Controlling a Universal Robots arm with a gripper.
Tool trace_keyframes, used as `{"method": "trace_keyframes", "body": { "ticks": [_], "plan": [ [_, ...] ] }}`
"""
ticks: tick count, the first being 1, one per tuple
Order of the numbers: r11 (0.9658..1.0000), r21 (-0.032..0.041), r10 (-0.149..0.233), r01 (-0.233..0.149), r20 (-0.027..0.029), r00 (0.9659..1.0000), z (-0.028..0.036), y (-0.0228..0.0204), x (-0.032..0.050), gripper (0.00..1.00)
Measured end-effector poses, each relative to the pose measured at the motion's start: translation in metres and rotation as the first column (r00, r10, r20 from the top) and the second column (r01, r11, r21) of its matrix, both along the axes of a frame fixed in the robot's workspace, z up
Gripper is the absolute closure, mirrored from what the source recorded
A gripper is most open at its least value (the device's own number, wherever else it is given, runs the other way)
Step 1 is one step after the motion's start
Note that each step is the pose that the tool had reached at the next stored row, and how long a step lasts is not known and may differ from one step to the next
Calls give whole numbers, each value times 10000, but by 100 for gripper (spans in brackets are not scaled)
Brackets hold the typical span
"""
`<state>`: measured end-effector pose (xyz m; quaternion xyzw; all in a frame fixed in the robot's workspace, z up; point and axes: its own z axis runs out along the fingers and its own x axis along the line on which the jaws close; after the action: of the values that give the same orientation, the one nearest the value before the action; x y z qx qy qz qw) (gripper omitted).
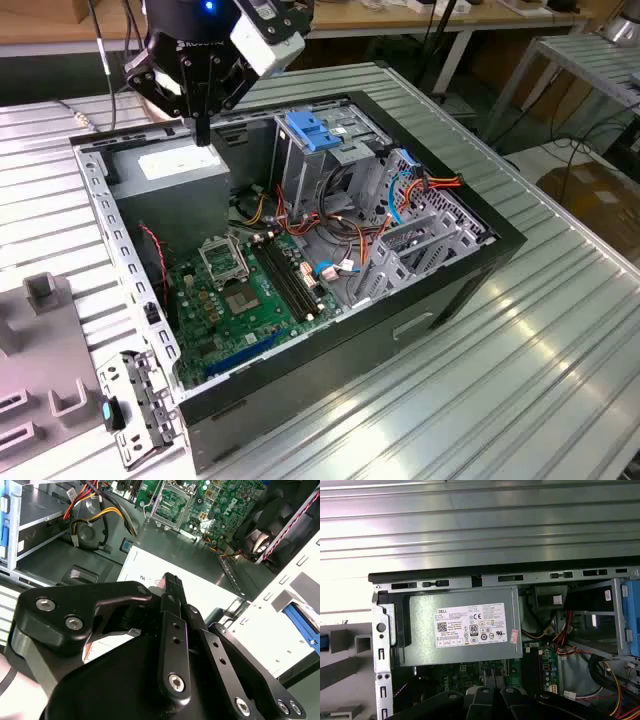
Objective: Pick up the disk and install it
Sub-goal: 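Reach for the disk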
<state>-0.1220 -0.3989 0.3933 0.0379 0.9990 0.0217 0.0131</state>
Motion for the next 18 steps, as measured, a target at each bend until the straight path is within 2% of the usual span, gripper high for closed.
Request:
{"method": "trace_keyframes", "body": {
  "ticks": [18],
  "plan": [
    [10000,0,0,0,0,10000,0,0,-77,89]
  ]
}}
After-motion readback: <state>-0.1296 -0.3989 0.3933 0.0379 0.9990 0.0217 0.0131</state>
